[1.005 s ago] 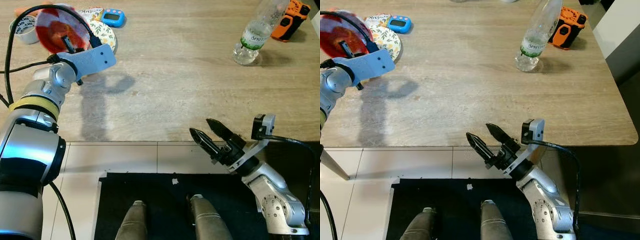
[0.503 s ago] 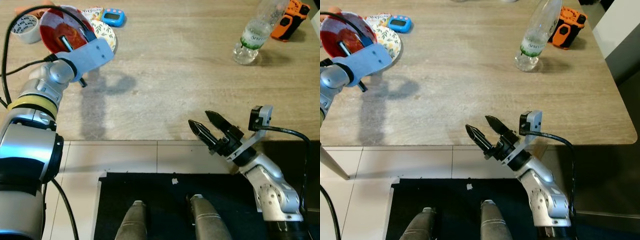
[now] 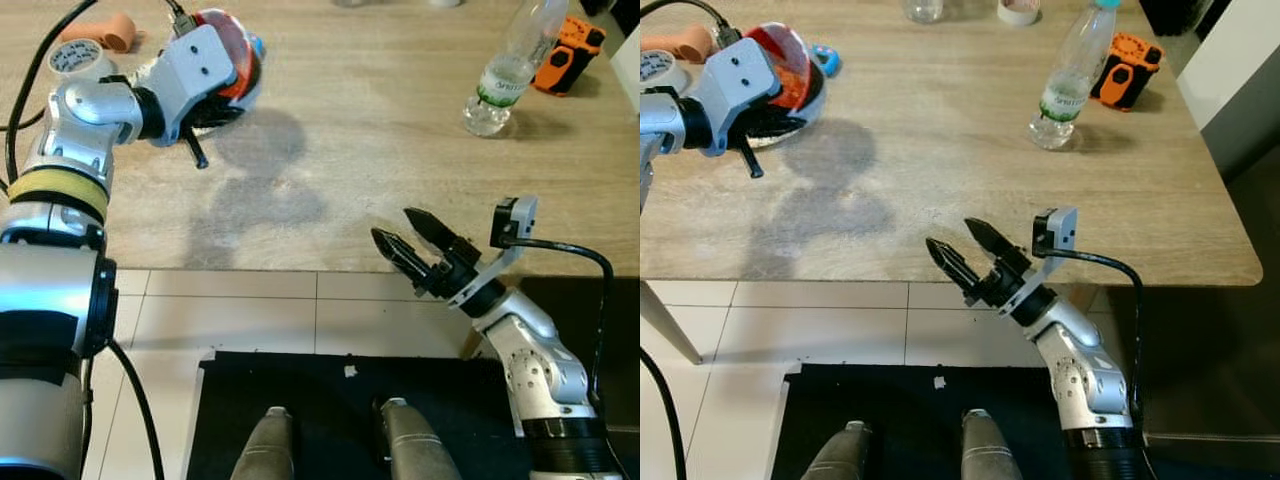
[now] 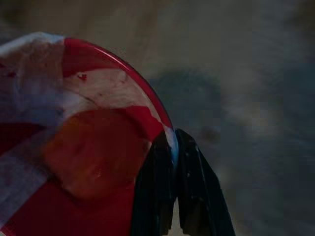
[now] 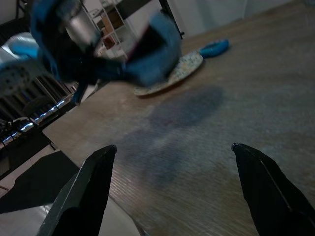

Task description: Restocking fridge

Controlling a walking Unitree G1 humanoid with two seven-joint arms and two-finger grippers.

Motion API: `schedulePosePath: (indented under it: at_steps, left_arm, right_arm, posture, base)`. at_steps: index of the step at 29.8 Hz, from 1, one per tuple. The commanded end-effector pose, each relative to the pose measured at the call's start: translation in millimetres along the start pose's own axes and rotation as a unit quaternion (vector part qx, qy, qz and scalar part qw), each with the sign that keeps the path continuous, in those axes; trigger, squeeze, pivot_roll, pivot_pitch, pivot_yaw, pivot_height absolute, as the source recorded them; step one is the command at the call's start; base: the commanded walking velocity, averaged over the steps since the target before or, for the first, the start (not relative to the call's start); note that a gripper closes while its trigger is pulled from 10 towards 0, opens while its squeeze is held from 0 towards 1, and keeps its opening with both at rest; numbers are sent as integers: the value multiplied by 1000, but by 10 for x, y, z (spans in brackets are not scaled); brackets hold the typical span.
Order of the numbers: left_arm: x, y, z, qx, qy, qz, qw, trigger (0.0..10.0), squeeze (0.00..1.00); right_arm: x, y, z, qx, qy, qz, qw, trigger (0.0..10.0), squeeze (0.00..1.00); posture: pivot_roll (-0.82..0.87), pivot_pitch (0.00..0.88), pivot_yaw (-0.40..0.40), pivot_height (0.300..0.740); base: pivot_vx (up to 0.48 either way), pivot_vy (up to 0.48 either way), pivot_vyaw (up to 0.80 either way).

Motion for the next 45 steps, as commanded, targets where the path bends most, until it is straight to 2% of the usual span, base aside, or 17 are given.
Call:
schedulePosePath:
  at_steps: [1,2,3,5,14,17,18,19,30,31,32,33,34,35,43,44,45]
  left_arm:
    - [-56,-78,-22,12,-3,-38,999,0,0]
    - [-5,-256,-45,17,-6,-102,995,0,0]
    - [-5,-256,-45,17,-6,-102,995,0,0]
    - [47,-472,-57,26,-12,-174,984,0,0]
    - [174,-654,-1,52,-18,-212,976,0,0]
    - [233,-668,12,75,-7,-199,977,7451,0]
    - [233,-668,12,75,-7,-199,977,7451,0]
    - [256,-641,9,83,2,-183,980,10000,0]
    - [302,-468,41,104,28,-97,989,10000,0]
    - [302,-445,45,105,30,-88,990,10000,216]
    - [302,-445,45,105,30,-88,990,10000,216]
    - [301,-435,46,102,29,-83,991,10000,898]
    - [301,-435,46,102,29,-83,991,10000,898]
    - [303,-443,44,99,27,-85,991,10000,1000]
    - [324,-474,36,101,27,-85,991,10000,1000]
    - [323,-466,40,102,28,-83,991,10000,694]
    - [323,-466,40,102,28,-83,991,10000,694]
  right_arm:
    - [-48,-44,-43,2,5,-7,1000,10000,0]
    - [-35,-60,-42,0,4,-6,1000,10000,0]
    - [-35,-60,-42,0,4,-6,1000,10000,0]
    - [-18,-80,-33,-1,1,-4,1000,10000,0]
    - [9,-101,-33,-4,-3,-3,1000,10000,0]
    - [22,-108,-37,-5,-6,-4,1000,10000,0]
    - [22,-108,-37,-5,-6,-4,1000,10000,0]
    - [21,-110,-38,-5,-7,-4,1000,10000,0]
    - [18,-123,-34,-8,-10,-3,1000,10000,0]
    - [19,-119,-38,-8,-10,-3,1000,10000,0]
    - [19,-119,-38,-8,-10,-3,1000,10000,0]
    - [19,-116,-43,-8,-10,-2,1000,10000,0]
    - [19,-116,-43,-8,-10,-2,1000,10000,0]
    - [17,-114,-45,-8,-10,-2,1000,10000,0]
    - [8,-114,-46,-10,-9,-3,1000,10000,0]
    - [7,-115,-46,-11,-9,-3,1000,10000,0]
    - [7,-115,-46,-11,-9,-3,1000,10000,0]
  posture:
    - [-32,156,0,740]
    - [-25,146,5,740]
    - [-25,146,5,740]
    - [-24,143,5,740]
    - [-20,131,13,740]
    - [-23,127,13,740]
    - [-23,127,13,740]
    - [-24,125,13,740]
    - [-24,126,14,740]
    - [-25,127,14,740]
    - [-25,127,14,740]
    - [-25,127,14,740]
    - [-25,127,14,740]
    - [-27,129,14,740]
    - [-30,131,13,740]
    - [-30,132,13,740]
    - [-30,132,13,740]
  base:
    - [0,0,0]
    - [0,0,0]
    - [0,0,0]
    - [0,0,0]
    - [0,0,0]
    - [0,0,0]
    - [0,0,0]
    - [0,0,0]
    - [0,0,0]
    - [0,0,0]
    - [0,0,0]
    - [0,0,0]
    - [0,0,0]
    - [0,0,0]
    - [0,0,0]
    - [0,0,0]
    - [0,0,0]
Point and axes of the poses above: a point about 5 cm out from each wrist's last joint towards the gripper, its own x axis pointing out of the wrist towards the gripper, its own z axis along the axis of the wrist's last joint, y = z × x, the point moved 1 cm from there along x, pointing out of the wrist towards the gripper, and after that the axes turned 11 degrees about x, right-handed, at the moved point
